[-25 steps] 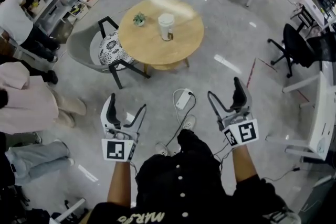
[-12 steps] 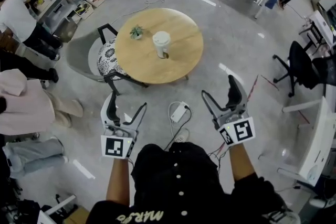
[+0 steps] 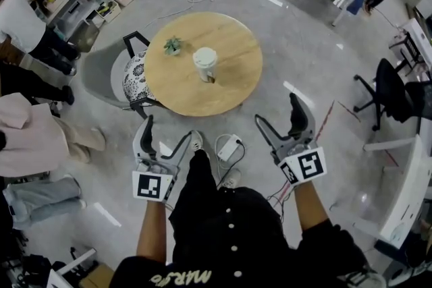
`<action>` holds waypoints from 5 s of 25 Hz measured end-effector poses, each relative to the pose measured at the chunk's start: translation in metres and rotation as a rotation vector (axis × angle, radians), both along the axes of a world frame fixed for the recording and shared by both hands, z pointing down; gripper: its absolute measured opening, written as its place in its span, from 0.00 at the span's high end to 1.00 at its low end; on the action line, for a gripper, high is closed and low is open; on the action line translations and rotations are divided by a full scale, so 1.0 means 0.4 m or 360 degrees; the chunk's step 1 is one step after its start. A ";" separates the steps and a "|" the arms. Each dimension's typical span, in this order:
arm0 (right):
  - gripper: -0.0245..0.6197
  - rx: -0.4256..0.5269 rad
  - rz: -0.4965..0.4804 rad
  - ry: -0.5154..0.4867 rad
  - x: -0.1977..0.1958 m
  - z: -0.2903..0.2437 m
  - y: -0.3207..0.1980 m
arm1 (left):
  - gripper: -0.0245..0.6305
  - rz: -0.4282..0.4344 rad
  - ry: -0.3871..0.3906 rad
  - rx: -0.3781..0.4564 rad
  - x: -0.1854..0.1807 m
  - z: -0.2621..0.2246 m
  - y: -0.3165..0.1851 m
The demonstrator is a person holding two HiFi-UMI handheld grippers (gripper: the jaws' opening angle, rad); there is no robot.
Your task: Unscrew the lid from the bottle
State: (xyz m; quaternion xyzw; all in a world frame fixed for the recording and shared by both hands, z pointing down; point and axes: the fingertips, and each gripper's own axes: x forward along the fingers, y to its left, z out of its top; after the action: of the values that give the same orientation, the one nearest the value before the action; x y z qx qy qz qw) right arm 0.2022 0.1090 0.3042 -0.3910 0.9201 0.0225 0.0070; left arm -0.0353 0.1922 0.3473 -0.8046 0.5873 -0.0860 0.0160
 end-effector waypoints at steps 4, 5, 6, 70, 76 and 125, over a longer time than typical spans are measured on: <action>0.30 -0.0010 0.0004 0.0007 -0.026 0.007 -0.083 | 0.32 0.0042 0.0014 -0.0031 -0.026 0.028 -0.092; 0.30 -0.0009 0.0004 0.0008 -0.035 0.004 -0.108 | 0.32 0.0065 0.0024 -0.0035 -0.034 0.032 -0.119; 0.30 -0.0011 0.0007 0.0011 -0.045 0.002 -0.134 | 0.32 0.0089 0.0033 -0.0036 -0.044 0.037 -0.148; 0.22 -0.0498 -0.1042 0.0761 -0.622 0.606 -0.586 | 0.41 0.1698 -0.0482 -0.0619 0.099 0.860 -0.780; 0.27 -0.0459 -0.0598 0.0608 -0.625 0.627 -0.593 | 0.41 0.1686 -0.0479 -0.0620 0.100 0.861 -0.785; 0.14 -0.0418 -0.0719 0.0455 -0.612 0.571 -0.585 | 0.41 0.1548 -0.0401 -0.0624 0.109 0.856 -0.771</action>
State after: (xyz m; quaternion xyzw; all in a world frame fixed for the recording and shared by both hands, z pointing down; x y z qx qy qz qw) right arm -0.0424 -0.1249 0.5326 -0.1667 0.9705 -0.0440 -0.1684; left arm 0.0084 -0.1163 0.6896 -0.9551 0.1134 -0.2726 -0.0263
